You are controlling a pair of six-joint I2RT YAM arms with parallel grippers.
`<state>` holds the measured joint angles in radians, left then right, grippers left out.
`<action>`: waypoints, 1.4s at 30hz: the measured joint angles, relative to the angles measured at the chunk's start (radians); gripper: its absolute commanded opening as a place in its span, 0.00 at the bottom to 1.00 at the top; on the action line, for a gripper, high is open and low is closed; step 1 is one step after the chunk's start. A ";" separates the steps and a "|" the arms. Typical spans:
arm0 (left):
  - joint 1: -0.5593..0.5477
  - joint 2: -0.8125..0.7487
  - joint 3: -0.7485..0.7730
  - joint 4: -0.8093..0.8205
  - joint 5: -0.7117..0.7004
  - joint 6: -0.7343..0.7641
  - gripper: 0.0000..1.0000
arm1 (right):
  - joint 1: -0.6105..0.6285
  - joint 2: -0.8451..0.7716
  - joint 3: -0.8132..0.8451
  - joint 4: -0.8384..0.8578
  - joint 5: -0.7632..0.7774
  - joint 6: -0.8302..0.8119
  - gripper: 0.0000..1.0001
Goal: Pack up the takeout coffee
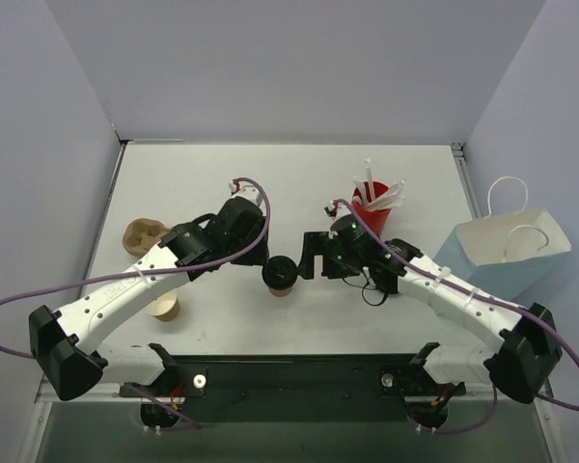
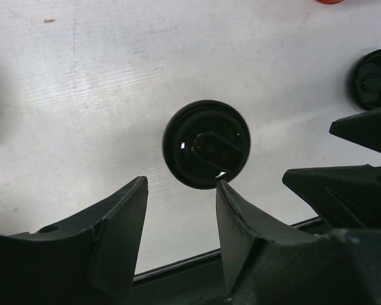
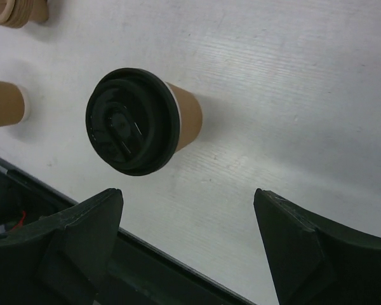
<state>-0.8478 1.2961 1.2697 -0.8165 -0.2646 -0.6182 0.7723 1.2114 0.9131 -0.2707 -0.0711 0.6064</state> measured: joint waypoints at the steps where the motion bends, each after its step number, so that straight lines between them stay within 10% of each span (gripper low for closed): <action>1: 0.016 -0.012 -0.036 0.018 0.012 0.002 0.57 | -0.007 0.027 0.009 0.014 -0.034 -0.008 0.84; 15: 0.140 -0.030 -0.266 0.192 0.150 0.032 0.54 | -0.092 0.304 0.119 0.081 -0.310 -0.119 0.67; 25: 0.203 -0.039 -0.387 0.341 0.272 0.039 0.49 | -0.104 0.404 0.141 0.143 -0.445 -0.148 0.35; 42: 0.215 0.002 -0.431 0.441 0.288 0.044 0.44 | -0.118 0.406 0.111 0.206 -0.488 -0.151 0.24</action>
<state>-0.6331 1.2984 0.8391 -0.3759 0.0238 -0.5743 0.6544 1.6173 1.0241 -0.0650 -0.5594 0.4557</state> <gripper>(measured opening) 0.446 0.363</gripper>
